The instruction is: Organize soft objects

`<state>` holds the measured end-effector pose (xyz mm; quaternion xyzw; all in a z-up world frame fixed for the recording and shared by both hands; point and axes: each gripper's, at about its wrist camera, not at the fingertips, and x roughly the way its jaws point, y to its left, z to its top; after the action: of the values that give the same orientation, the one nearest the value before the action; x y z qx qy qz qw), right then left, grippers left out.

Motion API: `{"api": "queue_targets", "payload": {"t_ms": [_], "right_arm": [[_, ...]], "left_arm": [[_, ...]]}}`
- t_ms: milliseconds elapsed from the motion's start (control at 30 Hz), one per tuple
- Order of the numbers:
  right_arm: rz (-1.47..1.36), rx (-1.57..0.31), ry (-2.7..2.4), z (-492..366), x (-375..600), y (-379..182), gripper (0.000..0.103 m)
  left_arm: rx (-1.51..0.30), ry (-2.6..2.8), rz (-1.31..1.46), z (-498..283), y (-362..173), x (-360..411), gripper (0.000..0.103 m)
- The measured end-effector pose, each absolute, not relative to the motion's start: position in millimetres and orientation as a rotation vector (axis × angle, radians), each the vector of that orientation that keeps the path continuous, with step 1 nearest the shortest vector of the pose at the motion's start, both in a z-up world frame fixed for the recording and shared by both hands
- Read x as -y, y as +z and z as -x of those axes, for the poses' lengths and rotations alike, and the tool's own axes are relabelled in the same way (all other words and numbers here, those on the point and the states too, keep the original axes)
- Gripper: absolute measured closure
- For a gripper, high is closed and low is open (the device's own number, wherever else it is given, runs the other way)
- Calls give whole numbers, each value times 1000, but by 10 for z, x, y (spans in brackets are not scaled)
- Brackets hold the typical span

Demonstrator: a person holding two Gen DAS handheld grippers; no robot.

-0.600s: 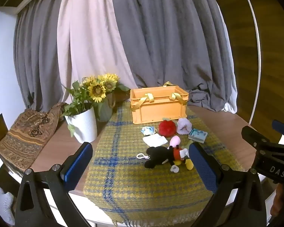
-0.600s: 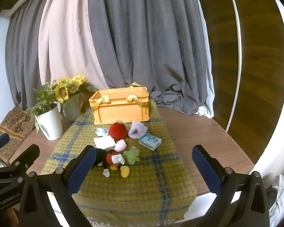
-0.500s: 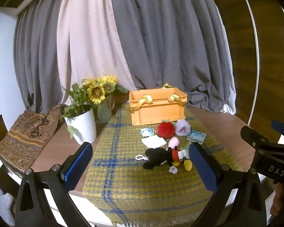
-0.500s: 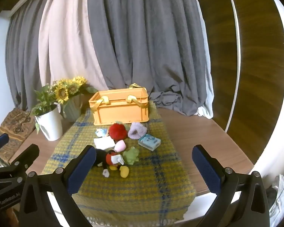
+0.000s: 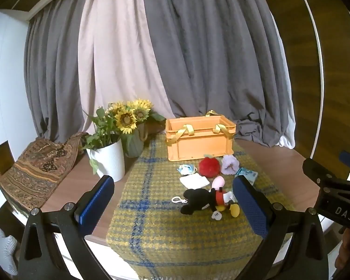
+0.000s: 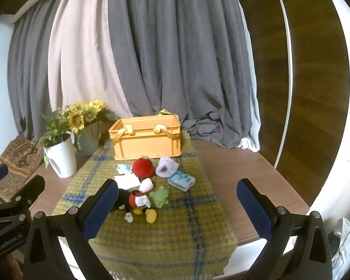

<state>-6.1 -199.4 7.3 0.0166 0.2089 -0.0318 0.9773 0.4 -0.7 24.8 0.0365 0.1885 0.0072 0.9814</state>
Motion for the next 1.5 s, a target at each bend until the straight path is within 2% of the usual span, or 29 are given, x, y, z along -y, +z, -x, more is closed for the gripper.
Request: {"api": "queue_targets", "payload": {"t_ms": [567, 1500], "right_arm": [[-43, -400, -60, 63, 1993, 41, 0], [-48, -386, -59, 60, 1993, 56, 0]], "left_arm": [[-371, 21, -63, -78, 347, 15, 0], [-351, 18, -59, -38, 219, 18, 0]]}}
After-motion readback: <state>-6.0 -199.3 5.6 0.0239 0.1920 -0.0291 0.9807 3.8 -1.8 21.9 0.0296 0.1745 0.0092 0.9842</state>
